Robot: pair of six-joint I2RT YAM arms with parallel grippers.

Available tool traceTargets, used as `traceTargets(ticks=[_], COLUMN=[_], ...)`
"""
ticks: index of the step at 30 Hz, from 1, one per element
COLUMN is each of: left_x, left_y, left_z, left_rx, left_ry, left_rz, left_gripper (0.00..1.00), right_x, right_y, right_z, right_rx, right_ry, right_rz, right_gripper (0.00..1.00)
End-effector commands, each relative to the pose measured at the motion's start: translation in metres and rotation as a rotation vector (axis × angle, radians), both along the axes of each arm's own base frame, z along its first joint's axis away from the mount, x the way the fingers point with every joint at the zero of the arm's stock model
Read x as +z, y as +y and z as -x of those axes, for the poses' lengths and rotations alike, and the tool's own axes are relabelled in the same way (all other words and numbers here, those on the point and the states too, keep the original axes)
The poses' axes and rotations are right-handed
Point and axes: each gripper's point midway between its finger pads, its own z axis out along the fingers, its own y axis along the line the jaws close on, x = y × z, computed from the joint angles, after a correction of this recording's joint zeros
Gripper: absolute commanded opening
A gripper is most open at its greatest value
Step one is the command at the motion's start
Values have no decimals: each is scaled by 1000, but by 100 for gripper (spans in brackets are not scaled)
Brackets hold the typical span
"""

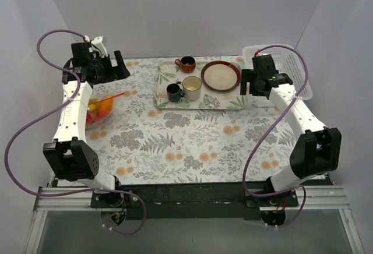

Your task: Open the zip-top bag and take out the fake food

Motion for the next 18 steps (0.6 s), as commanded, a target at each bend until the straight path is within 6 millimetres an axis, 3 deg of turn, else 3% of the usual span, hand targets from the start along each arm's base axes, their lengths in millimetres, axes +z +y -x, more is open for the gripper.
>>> traceTargets(ticks=[1,3,4,5,6,9,12,13,18], left_x=[14,33,31,31,53,56,46,31,18], left_y=[16,24,39,40,47,77,98,104,109], left_z=[-1,3,1,10,7,12,22,29,61], left_rx=[19,7,20,-23,-26,-26,-46,-49,-150], left_ry=[-1,-7,16,53,8,12,13,46,65], left_rz=[-34,-3,14,19,-5,-55,-123,-122,-104], left_gripper=[98,98,98,98,98,98,98,98,98], right_x=[4,1,0,-2,-4,-7,-10,-11,-34], right_y=[-17,-23,-23,-26,-30,-39,-35,-33,-29], right_z=[-11,-18,-21,-23,-29,-36,-47,-49,-51], right_rx=[-45,-64,-71,-78,-97,-134,-110,-102,-87], right_ry=[-29,-22,-25,-27,-38,-55,-94,-98,-41], right_rz=[80,89,90,94,104,97,71,65,58], right_gripper=[99,99,98,99,99,99,99,98,99])
